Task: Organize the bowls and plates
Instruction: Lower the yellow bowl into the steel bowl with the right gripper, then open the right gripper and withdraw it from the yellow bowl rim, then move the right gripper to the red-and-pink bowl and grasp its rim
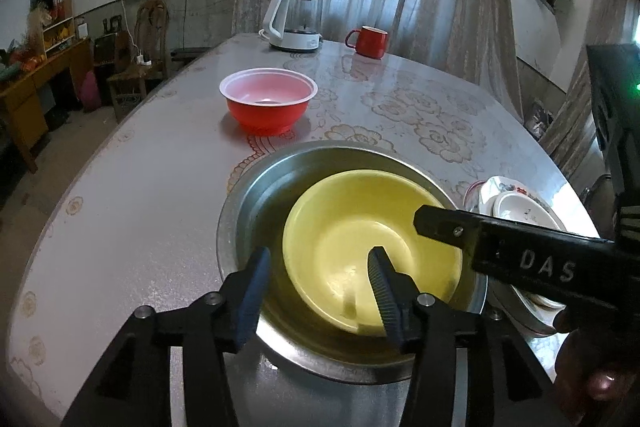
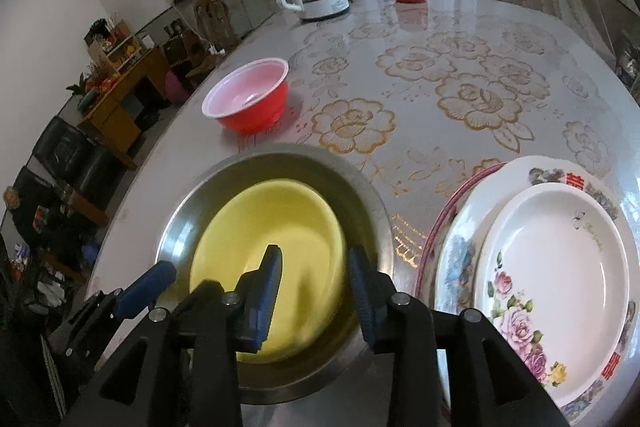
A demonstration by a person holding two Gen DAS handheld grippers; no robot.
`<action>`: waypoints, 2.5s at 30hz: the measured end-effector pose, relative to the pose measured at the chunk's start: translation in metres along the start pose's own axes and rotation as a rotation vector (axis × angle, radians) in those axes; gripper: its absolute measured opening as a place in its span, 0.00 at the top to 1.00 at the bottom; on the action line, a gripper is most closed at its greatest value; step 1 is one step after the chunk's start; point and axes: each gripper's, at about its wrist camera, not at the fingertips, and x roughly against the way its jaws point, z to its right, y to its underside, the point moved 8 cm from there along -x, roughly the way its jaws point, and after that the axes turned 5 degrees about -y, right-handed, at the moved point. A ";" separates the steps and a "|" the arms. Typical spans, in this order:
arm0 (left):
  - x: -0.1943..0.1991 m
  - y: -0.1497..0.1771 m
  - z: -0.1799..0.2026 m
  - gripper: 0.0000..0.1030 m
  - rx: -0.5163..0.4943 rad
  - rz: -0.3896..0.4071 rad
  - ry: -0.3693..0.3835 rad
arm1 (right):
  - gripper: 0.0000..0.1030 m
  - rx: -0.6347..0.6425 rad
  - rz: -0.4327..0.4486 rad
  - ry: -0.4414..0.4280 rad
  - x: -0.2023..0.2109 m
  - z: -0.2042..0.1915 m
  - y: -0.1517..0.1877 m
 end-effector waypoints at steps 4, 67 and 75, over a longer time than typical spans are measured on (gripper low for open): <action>-0.001 0.000 0.000 0.50 0.002 0.001 0.000 | 0.66 -0.018 0.010 -0.014 0.003 0.005 0.001; -0.027 -0.053 -0.128 0.12 0.373 0.017 -0.055 | 0.63 0.011 -0.139 -0.137 -0.112 -0.021 -0.151; -0.049 -0.090 -0.122 0.12 0.303 0.031 -0.075 | 0.65 -0.060 -0.183 -0.166 -0.141 -0.011 -0.148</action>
